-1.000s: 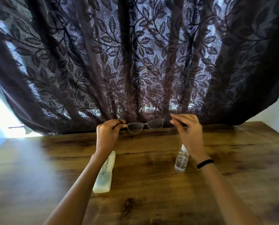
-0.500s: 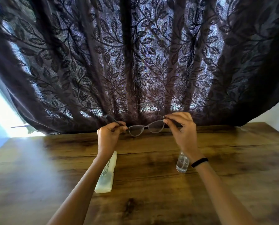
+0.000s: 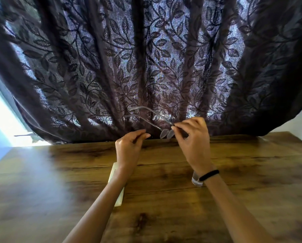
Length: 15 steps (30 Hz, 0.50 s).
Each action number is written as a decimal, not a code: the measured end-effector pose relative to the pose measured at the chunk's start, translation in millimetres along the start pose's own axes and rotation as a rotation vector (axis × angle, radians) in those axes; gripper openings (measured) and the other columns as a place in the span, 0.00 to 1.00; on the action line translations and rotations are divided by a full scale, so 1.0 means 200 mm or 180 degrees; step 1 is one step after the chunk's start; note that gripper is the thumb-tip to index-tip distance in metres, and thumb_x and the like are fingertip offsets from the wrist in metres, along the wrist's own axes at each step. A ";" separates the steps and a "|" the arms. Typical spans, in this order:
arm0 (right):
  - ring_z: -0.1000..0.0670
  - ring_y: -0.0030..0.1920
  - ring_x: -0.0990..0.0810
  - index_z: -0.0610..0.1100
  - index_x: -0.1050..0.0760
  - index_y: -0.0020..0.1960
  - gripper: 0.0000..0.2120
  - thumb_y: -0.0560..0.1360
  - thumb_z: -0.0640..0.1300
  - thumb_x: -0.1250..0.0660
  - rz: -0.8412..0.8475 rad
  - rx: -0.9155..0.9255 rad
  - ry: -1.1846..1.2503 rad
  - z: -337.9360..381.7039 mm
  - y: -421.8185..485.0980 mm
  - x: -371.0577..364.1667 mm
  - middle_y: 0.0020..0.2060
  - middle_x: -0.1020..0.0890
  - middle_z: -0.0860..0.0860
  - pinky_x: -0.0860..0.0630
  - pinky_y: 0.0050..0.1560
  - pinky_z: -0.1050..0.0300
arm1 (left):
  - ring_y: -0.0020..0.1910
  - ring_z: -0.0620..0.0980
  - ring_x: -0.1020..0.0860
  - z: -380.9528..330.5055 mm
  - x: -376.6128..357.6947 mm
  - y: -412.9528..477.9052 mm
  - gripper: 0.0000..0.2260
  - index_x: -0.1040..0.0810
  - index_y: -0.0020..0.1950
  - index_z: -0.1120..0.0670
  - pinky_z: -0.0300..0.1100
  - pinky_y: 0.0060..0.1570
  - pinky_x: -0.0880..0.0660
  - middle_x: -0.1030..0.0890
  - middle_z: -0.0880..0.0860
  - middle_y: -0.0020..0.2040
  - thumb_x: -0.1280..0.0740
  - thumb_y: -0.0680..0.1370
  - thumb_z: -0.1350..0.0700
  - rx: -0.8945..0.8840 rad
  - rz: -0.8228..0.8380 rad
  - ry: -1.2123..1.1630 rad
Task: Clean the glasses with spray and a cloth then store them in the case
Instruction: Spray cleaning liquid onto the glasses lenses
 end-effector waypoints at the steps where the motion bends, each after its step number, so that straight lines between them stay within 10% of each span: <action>1: 0.48 0.45 0.26 0.38 0.18 0.43 0.05 0.69 0.39 0.27 -0.0008 0.0029 -0.0047 0.01 0.00 -0.01 0.36 0.18 0.47 0.24 0.41 0.49 | 0.40 0.37 0.21 -0.04 -0.02 0.01 0.08 0.16 0.46 0.58 0.25 0.40 0.27 0.17 0.47 0.41 0.26 0.69 0.60 0.0026 0.0036 -0.0090; 7: 0.51 0.45 0.31 0.40 0.19 0.42 0.04 0.69 0.40 0.28 0.0025 0.0188 -0.0173 0.06 -0.04 -0.05 0.36 0.19 0.50 0.25 0.39 0.50 | 0.38 0.52 0.17 -0.11 -0.12 0.03 0.07 0.16 0.46 0.57 0.50 0.42 0.20 0.16 0.53 0.37 0.26 0.70 0.57 0.0855 0.0316 -0.0835; 15: 0.44 0.41 0.24 0.41 0.20 0.41 0.05 0.67 0.41 0.26 0.0111 0.0365 -0.0367 0.11 -0.05 -0.07 0.36 0.19 0.49 0.24 0.39 0.49 | 0.46 0.53 0.20 -0.31 -0.09 -0.01 0.07 0.18 0.49 0.60 0.47 0.41 0.21 0.17 0.54 0.46 0.30 0.72 0.65 -0.1498 0.0364 0.0783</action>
Point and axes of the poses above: each hand's wrist, its own y-axis towards the middle knuckle, its own x-axis out of the back of the hand, z = x × y, the point moved 7 cm from there along y, towards the middle knuckle
